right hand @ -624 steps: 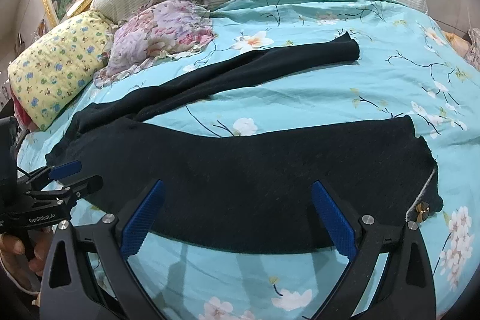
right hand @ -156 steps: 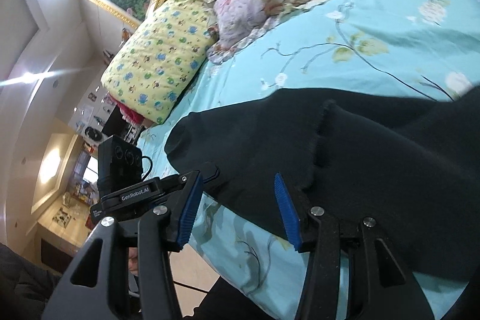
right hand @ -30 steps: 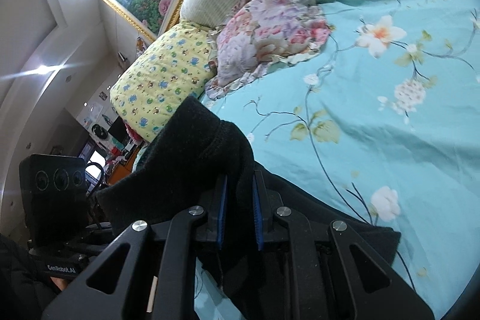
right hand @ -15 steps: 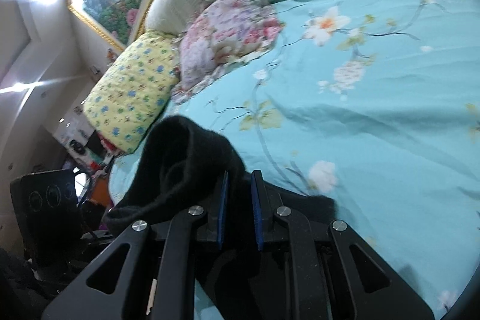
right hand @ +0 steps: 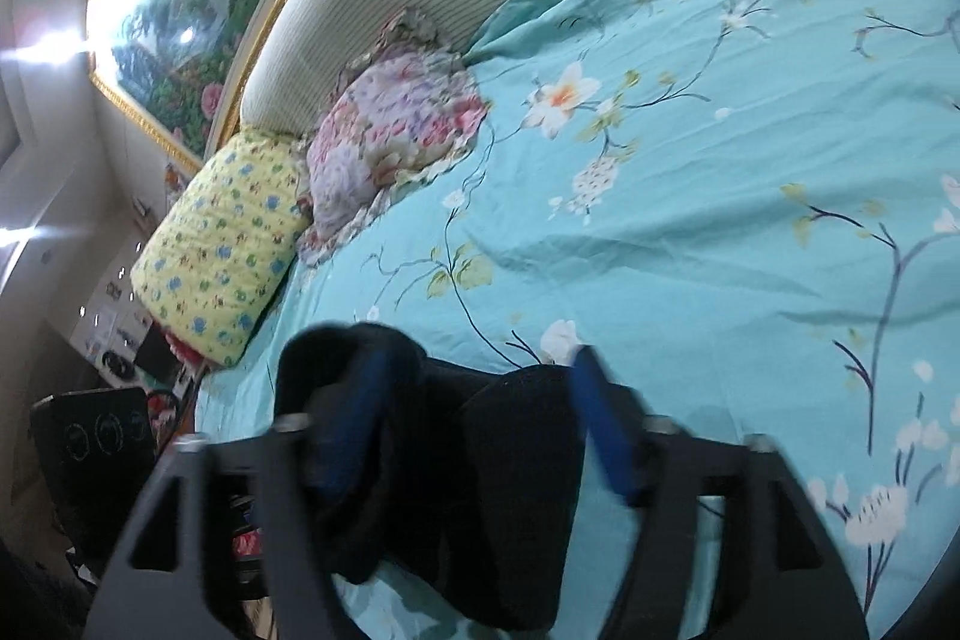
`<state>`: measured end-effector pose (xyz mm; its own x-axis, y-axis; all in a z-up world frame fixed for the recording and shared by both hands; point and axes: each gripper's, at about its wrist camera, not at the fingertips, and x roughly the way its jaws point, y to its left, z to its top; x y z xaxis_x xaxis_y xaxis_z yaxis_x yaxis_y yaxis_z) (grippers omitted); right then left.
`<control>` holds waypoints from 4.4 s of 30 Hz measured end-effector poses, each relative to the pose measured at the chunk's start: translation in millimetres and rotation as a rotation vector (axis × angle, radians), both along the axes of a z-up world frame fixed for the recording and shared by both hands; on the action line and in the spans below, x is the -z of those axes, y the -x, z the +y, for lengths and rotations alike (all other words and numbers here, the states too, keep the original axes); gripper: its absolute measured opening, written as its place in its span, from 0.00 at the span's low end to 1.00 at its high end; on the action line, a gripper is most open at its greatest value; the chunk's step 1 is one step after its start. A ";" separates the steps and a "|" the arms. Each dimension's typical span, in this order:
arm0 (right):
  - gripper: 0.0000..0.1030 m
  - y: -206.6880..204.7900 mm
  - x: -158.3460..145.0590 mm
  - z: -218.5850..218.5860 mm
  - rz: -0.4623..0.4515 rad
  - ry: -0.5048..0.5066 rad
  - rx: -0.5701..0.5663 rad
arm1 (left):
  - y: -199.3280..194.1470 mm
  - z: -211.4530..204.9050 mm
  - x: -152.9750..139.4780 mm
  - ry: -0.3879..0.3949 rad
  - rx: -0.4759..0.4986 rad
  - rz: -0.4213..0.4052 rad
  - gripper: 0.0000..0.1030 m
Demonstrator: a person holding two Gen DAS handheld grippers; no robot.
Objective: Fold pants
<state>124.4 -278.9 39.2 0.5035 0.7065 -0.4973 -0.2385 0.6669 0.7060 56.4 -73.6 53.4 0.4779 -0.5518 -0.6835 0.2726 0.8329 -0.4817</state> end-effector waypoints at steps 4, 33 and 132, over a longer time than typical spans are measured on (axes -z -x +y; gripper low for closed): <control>0.86 7.0 -5.7 -2.7 0.004 -0.029 0.026 | 7.4 13.9 -7.8 0.025 -0.022 -0.016 0.65; 0.93 46.6 -23.3 49.6 -0.006 0.253 0.051 | 10.2 139.2 12.6 0.051 -0.334 0.032 0.75; 0.44 -113.9 -12.5 216.7 -0.091 0.168 -0.265 | -103.7 286.1 18.8 -0.062 -0.553 -0.041 0.32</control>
